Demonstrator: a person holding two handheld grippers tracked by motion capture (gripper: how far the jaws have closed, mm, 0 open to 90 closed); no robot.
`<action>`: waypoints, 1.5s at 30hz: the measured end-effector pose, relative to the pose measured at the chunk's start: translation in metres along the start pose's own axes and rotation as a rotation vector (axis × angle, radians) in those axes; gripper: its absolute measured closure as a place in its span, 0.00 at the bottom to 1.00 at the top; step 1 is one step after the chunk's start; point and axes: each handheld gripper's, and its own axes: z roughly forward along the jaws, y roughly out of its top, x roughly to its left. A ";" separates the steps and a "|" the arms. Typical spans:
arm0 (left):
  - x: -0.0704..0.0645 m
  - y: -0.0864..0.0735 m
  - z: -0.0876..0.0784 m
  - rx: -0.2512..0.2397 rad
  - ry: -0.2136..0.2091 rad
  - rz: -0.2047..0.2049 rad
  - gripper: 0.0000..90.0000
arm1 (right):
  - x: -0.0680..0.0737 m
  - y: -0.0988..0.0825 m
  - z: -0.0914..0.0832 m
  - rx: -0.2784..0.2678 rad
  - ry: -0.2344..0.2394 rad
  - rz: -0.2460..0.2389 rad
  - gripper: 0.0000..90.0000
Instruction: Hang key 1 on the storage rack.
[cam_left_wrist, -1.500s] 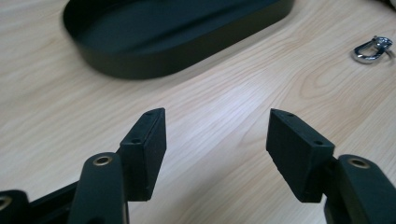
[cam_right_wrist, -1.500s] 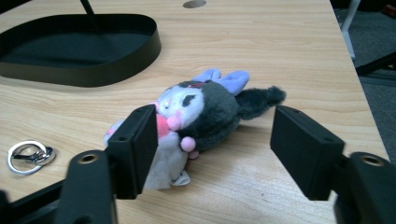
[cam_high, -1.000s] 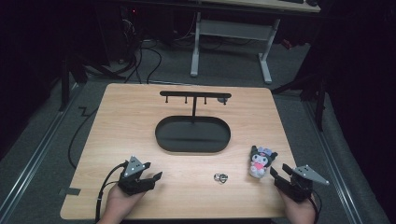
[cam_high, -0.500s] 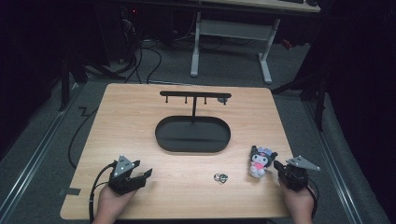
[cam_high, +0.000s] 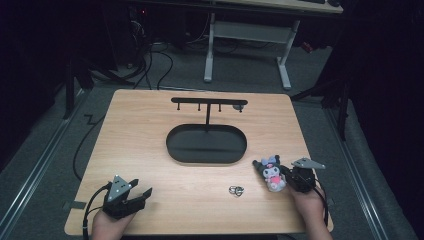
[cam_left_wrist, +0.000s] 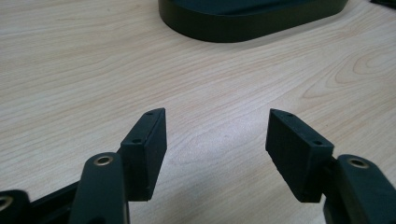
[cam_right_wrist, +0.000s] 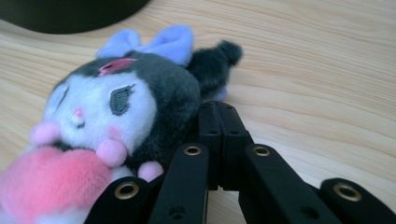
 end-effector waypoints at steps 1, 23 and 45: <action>0.000 0.000 0.000 -0.002 -0.003 -0.004 0.43 | 0.002 0.001 0.002 0.000 0.017 -0.007 1.00; -0.015 0.027 0.031 -0.047 -0.088 0.058 0.40 | 0.006 -0.030 -0.040 -0.025 -0.091 0.051 0.82; -0.019 0.027 0.043 -0.024 -0.126 0.094 0.39 | 0.023 -0.029 -0.048 0.152 -0.082 0.027 0.61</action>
